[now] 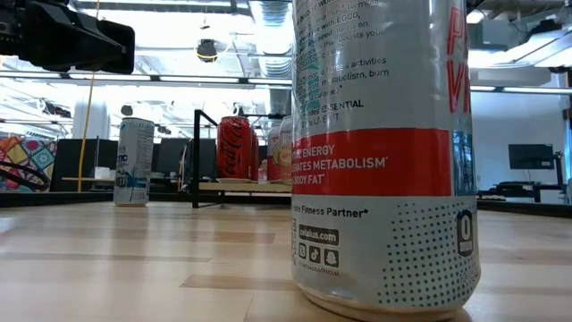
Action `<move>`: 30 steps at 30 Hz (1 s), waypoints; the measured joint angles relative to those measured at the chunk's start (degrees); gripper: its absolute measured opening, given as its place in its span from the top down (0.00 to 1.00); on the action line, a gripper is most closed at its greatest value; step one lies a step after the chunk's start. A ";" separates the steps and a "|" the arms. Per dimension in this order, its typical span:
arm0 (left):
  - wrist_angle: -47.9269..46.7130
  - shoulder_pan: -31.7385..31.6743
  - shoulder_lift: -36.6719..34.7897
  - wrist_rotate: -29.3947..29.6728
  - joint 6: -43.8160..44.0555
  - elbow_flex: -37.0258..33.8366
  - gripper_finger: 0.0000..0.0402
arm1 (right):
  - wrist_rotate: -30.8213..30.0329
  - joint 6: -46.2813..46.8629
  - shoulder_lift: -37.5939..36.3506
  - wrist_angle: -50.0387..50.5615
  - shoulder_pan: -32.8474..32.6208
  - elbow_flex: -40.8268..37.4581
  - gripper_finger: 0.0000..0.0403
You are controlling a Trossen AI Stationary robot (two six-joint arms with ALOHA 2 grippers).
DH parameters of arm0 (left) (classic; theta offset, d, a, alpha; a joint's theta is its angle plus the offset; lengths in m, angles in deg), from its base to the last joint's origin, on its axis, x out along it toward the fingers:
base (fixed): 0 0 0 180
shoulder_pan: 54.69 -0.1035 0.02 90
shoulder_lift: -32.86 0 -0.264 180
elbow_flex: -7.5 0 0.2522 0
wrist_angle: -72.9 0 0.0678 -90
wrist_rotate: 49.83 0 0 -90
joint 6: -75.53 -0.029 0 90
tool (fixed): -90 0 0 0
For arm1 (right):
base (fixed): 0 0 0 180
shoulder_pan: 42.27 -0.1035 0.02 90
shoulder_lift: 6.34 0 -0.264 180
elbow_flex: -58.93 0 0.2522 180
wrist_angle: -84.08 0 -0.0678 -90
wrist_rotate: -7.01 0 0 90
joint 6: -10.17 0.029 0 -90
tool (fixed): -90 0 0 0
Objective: Place canned beverage on shelf
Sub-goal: Put the pink white soda can on the shelf and align with other pink white soda cans
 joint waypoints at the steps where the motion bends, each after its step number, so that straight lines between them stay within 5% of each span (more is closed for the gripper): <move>1: 0.15 0.00 0.00 0.00 0.00 0.00 1.00 | 0.05 -0.02 0.00 -0.58 0.14 0.00 0.96; 30: 0.55 0.00 0.00 0.00 -1.09 0.00 1.00 | 8.05 -6.15 0.00 -7.15 4.07 0.00 0.96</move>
